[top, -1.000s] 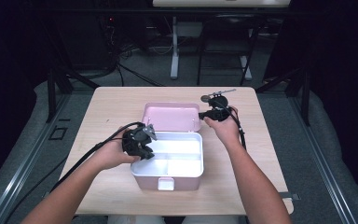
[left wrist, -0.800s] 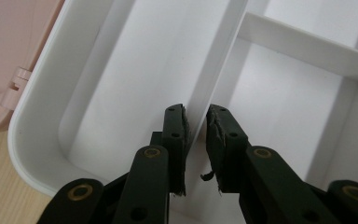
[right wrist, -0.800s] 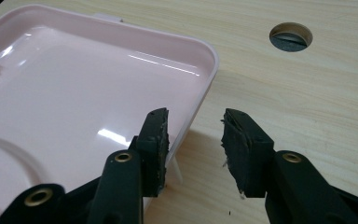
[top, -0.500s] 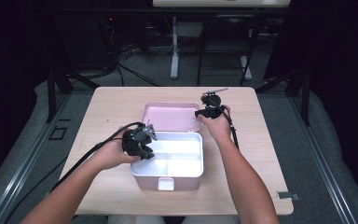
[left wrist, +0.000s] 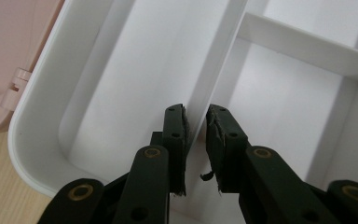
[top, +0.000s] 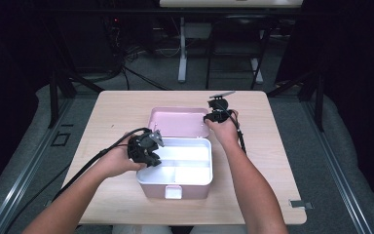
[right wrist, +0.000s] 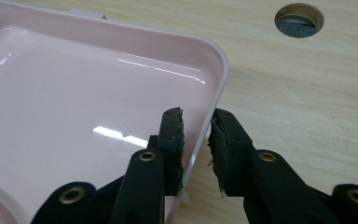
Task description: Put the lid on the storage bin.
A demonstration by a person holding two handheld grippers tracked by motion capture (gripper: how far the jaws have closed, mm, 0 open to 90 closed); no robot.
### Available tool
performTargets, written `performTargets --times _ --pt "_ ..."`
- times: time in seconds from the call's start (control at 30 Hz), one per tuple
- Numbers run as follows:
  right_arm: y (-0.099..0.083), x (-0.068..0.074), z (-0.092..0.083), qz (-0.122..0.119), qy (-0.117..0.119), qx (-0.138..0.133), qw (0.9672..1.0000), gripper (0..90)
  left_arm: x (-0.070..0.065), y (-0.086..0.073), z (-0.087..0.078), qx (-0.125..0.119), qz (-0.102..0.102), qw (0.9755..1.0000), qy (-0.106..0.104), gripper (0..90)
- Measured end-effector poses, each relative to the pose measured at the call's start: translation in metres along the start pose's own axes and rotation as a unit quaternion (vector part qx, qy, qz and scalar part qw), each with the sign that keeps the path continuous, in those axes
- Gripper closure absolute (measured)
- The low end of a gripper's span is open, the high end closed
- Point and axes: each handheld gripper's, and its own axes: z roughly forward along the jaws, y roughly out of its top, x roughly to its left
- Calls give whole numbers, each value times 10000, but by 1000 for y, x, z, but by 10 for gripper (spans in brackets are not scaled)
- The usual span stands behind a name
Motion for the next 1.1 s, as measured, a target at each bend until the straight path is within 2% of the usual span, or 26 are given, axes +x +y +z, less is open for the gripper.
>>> performTargets --times 0.53,1.1 --pt "3 2 -9 324 10 -74 9994 793 1 1 0 32 11 10000 -29 778" --pt "5 7 -22 248 -95 -374 9989 824 1 1 0 33 9 10000 -44 780"
